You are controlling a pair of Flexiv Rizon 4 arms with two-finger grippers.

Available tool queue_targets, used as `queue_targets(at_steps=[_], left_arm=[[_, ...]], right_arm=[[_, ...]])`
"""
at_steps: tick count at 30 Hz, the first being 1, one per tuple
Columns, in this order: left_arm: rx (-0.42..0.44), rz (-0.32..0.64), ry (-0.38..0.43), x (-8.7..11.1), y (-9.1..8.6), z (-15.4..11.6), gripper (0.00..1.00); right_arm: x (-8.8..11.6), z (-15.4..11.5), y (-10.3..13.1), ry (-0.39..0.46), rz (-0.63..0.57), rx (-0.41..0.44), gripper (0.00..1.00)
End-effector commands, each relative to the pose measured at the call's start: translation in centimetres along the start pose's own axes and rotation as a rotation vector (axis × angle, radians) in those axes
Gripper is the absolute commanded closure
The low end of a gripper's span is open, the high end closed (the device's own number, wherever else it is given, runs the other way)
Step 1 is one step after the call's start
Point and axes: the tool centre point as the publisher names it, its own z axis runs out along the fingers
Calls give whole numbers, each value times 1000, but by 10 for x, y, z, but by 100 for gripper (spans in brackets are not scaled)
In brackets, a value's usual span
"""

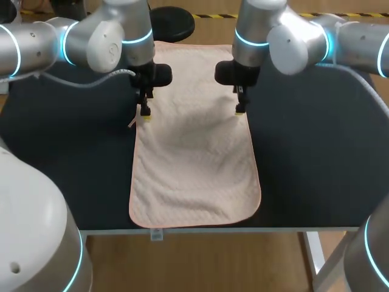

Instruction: Fold the towel

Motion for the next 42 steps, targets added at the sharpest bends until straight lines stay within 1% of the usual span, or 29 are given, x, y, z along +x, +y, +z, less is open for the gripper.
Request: queue_targets(at_steps=[1, 16, 17, 18, 19, 20, 21, 22, 23, 24, 25, 31, 42], left_arm=[[2, 1, -3, -3, 0, 7, 0], [6, 13, -10, -10, 1, 18, 0], [6, 13, -11, -10, 1, 19, 5], [5, 12, -11, -11, 1, 20, 21], [5, 12, -11, -11, 1, 21, 40], [5, 10, -10, -11, 2, 22, 55], [5, 8, -10, -12, 2, 23, 65], [5, 6, -9, -12, 3, 24, 72], [6, 3, -9, -13, 3, 25, 84], [7, 2, -11, -13, 4, 26, 93], [8, 1, -13, -13, 4, 26, 100], [11, 3, -16, -14, 4, 28, 100], [10, 4, -22, -13, 5, 19, 100]], right_arm=[[-5, 7, 1, 16, 9, 1, 0], [-2, 16, 1, 40, 5, 14, 0], [-2, 16, 1, 41, 4, 14, 35], [-2, 16, 1, 41, 4, 14, 58], [-2, 16, 1, 42, 3, 15, 74], [-2, 16, 0, 43, 1, 15, 91], [-1, 17, 0, 43, -2, 15, 100], [-1, 17, 0, 43, -3, 15, 100], [-1, 17, -1, 43, -5, 14, 100], [0, 16, -1, 44, -6, 14, 100], [0, 16, -2, 44, -8, 13, 100], [2, 14, -5, 47, -14, 15, 100], [3, 5, -5, 33, -17, -2, 100]])
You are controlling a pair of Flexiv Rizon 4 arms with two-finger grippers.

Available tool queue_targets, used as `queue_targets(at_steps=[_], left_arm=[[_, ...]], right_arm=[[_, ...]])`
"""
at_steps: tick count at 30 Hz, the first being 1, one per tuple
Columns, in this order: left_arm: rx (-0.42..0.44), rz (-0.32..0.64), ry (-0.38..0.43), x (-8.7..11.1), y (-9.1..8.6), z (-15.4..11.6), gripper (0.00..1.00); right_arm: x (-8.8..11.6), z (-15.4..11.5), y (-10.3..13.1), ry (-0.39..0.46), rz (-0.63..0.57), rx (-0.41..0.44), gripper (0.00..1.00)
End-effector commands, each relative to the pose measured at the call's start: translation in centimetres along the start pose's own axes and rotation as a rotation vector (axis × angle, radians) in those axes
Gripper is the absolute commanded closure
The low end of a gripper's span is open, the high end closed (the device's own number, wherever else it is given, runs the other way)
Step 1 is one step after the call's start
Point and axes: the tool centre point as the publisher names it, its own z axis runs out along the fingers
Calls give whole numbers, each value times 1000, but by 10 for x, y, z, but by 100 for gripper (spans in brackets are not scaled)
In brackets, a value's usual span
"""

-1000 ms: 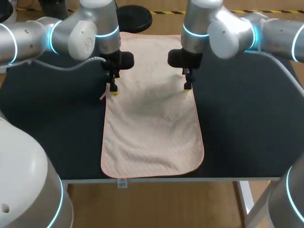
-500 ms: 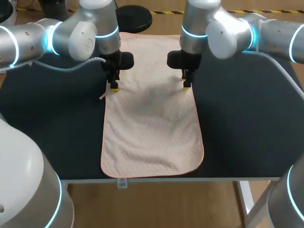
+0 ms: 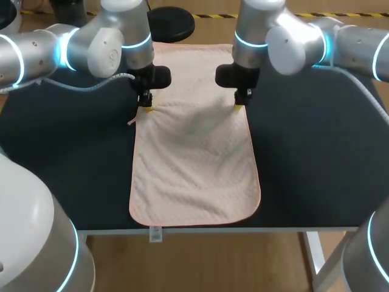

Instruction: Fold the towel

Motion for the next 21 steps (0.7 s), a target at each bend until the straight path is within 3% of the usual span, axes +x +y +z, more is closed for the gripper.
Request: queue_targets(at_steps=[1, 6, 7, 8, 21], left_arm=[[-2, 0, -1, 0, 2, 3, 100], [-4, 9, -1, 0, 1, 3, 100], [-4, 11, -1, 0, 0, 3, 100], [-4, 13, 0, 0, 0, 4, 100], [-2, 36, 5, 1, -5, 3, 100]], right_arm=[[3, -9, -1, -10, 0, -6, 100], [5, -21, 0, -20, 20, -9, 100], [5, -23, 0, -22, 20, -9, 68], [6, -25, 0, -18, 16, -13, 0], [1, -1, -1, 8, 7, -9, 0]])
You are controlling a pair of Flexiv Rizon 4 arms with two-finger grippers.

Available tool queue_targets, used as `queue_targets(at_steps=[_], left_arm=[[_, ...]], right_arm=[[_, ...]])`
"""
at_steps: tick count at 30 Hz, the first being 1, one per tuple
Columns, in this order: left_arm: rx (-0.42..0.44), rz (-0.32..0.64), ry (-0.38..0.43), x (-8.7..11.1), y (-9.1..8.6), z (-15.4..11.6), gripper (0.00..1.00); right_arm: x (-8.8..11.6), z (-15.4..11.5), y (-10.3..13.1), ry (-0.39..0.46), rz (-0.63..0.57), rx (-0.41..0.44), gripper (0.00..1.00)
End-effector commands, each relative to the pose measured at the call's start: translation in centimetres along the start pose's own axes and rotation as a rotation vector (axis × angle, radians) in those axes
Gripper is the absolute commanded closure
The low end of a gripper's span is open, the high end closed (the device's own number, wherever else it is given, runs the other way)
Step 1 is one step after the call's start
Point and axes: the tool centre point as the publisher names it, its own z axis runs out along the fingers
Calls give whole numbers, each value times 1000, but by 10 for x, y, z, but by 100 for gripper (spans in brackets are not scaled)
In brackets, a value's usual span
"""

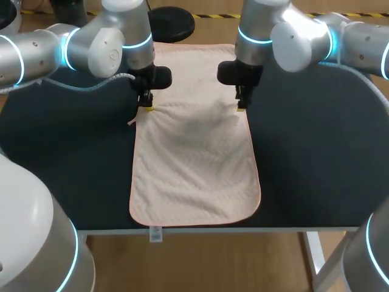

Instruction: Fold the towel

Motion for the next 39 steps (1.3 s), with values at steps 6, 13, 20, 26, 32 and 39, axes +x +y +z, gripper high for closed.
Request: queue_targets(at_steps=[6, 13, 20, 26, 32, 39], left_arm=[[-4, 8, 8, 2, -1, 3, 100], [-6, -3, 11, 2, 2, 4, 100], [-5, -1, 11, 2, 1, 4, 100], [-2, 4, 11, 1, 0, 4, 100], [5, -3, -15, 1, 0, -5, 100], [27, -21, -123, 1, -5, -46, 100]], right_arm=[[-12, 24, 0, 20, 8, -2, 0], [-11, 30, 1, 27, 0, 10, 91], [-5, 30, -1, 31, 0, 10, 100], [1, 22, -6, 24, 9, 15, 100], [4, 8, -7, 3, 9, 13, 100], [-3, -39, -4, -75, -11, -5, 100]])
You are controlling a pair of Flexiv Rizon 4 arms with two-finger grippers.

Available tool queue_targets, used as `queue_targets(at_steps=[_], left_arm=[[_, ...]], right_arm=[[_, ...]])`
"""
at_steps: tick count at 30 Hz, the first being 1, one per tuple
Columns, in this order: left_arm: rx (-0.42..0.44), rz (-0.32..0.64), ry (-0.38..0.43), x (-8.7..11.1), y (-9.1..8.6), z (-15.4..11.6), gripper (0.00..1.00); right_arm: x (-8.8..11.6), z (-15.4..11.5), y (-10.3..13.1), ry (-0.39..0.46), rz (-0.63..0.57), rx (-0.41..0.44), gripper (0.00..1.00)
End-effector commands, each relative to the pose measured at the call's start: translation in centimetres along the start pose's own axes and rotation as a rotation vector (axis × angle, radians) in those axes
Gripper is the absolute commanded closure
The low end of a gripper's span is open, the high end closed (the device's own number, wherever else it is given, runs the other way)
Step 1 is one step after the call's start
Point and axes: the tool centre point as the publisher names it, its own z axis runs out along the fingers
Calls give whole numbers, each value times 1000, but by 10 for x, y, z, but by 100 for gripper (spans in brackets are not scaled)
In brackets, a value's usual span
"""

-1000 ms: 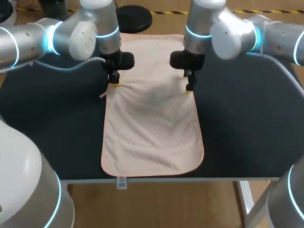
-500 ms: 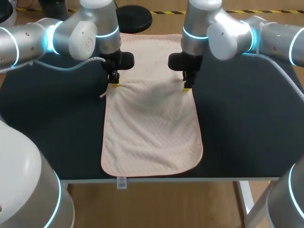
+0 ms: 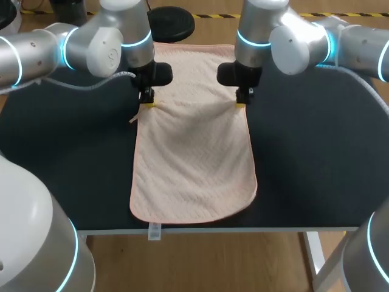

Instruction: Fold the towel

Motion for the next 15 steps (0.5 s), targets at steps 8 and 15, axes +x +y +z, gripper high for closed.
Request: queue_targets(at_steps=[8, 15], left_arm=[[-1, -51, -247, -6, 7, -102, 100], [-49, -32, -414, -31, -1, -173, 100]], right_arm=[[-21, -120, -4, -199, -58, 7, 100], [-43, -194, 10, -343, -124, -9, 100]])
